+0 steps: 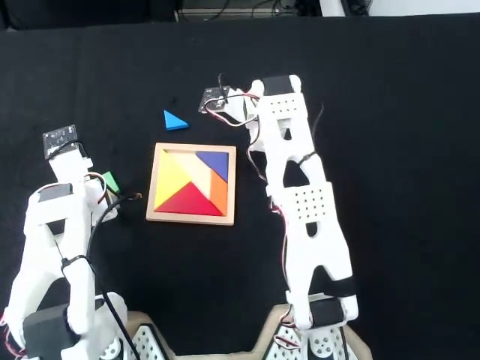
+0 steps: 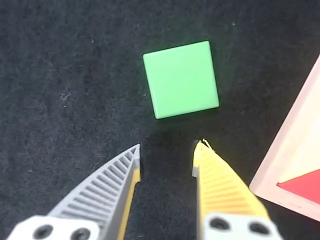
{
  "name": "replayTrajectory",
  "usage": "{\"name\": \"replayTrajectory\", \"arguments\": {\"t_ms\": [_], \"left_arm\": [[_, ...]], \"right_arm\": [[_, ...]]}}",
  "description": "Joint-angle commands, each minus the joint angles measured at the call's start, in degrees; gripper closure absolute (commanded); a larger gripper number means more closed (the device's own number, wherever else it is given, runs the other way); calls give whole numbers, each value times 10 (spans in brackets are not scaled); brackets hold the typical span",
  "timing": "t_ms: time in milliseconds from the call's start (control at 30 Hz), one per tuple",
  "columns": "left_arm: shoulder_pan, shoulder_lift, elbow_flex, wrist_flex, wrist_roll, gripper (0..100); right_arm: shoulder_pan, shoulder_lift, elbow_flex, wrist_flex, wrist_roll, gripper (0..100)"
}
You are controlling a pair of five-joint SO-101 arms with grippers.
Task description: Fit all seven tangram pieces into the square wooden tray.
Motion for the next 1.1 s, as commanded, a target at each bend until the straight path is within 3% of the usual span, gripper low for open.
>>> {"name": "replayTrajectory", "arguments": {"t_ms": [0,133,500,700,967,1067], "left_arm": [[5,-11,-5,-8,0,820],[5,-11,-6,-8,0,820],[5,-11,-6,-8,0,820],[5,-11,-6,-8,0,820],[5,-11,-6,-8,1,820],[5,-11,-6,-7,1,820]], "right_arm": [[-2,8,-6,14,9,913],[-1,11,-27,19,6,988],[5,7,-73,42,1,987],[36,-58,-144,43,-86,988],[35,-229,51,43,-167,988],[30,-325,150,42,-234,988]]}}
